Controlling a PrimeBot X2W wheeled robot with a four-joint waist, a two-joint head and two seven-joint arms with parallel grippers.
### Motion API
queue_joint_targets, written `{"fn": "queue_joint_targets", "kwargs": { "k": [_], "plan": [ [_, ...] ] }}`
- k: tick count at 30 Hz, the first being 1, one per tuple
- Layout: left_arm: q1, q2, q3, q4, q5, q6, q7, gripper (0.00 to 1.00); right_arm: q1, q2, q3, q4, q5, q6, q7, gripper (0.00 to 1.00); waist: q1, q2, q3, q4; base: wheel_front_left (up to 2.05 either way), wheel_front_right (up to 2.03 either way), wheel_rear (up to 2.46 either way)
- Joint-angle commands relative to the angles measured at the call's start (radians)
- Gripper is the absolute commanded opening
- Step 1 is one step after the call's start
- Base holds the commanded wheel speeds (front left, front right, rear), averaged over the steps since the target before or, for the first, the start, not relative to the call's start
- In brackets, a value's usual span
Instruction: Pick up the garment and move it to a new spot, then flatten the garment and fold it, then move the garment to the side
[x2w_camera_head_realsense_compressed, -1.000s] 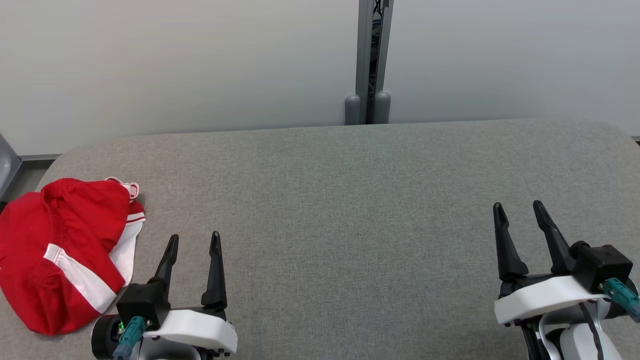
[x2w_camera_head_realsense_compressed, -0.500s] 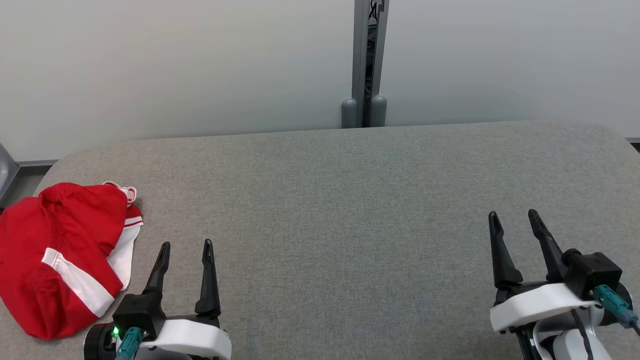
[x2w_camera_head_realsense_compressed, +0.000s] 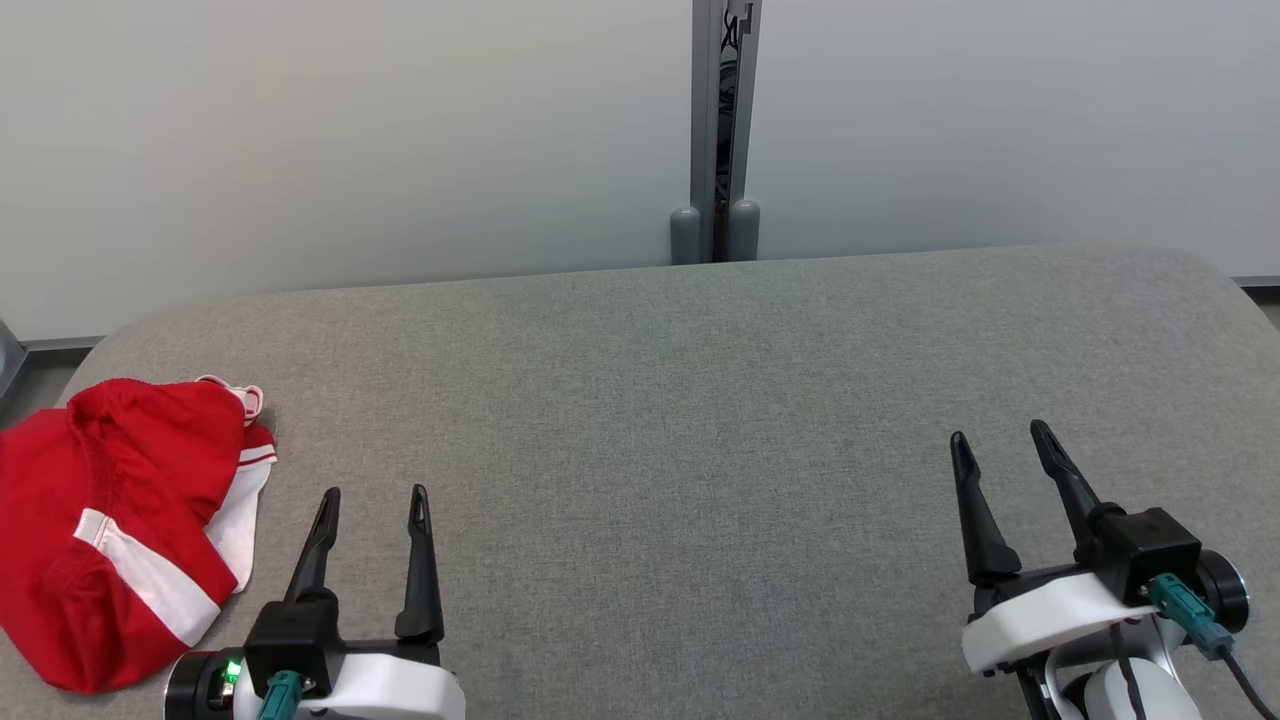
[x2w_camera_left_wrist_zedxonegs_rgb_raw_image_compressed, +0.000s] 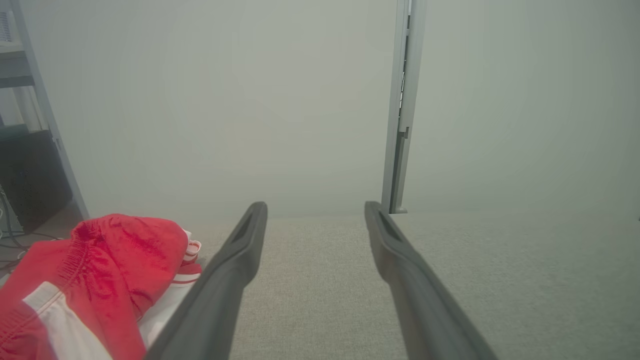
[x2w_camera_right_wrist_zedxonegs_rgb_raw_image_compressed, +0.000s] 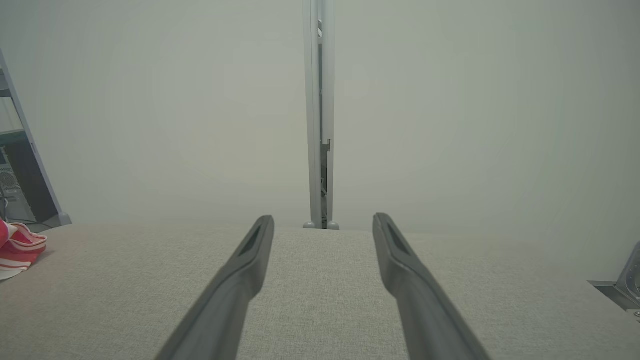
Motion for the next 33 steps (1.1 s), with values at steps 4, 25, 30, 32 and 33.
{"fn": "queue_joint_targets", "kwargs": {
  "k": [4,25,30,32,33],
  "plan": [
    [0.005,0.004,-0.005,-0.002,0.022,0.008,-0.009,1.00,-0.011,-0.009,0.004,0.006,-0.017,0.004,-0.012,1.00,0.0000,0.0000,-0.001,-0.002,0.00,0.00,0.00],
    [-0.008,0.003,-0.012,0.011,0.022,0.006,-0.009,1.00,0.007,-0.009,0.021,-0.006,0.014,0.004,-0.011,1.00,0.0000,0.0000,0.009,0.055,0.00,0.00,0.00],
    [-0.006,0.003,-0.010,0.014,0.029,0.002,-0.008,1.00,0.019,-0.009,0.040,-0.012,0.021,0.004,-0.011,1.00,0.0000,0.0000,0.017,0.130,0.00,0.00,0.00],
    [-0.001,0.003,-0.008,0.015,0.031,0.001,-0.008,1.00,0.024,-0.009,0.046,-0.014,0.024,0.004,-0.011,1.00,0.0000,0.0000,0.019,0.165,0.00,0.00,0.00],
    [-0.001,0.003,-0.008,0.015,0.031,0.001,-0.008,1.00,0.024,-0.009,0.046,-0.014,0.024,0.004,-0.011,1.00,0.0000,0.0000,0.019,0.165,0.00,0.00,0.00]
  ]
}}
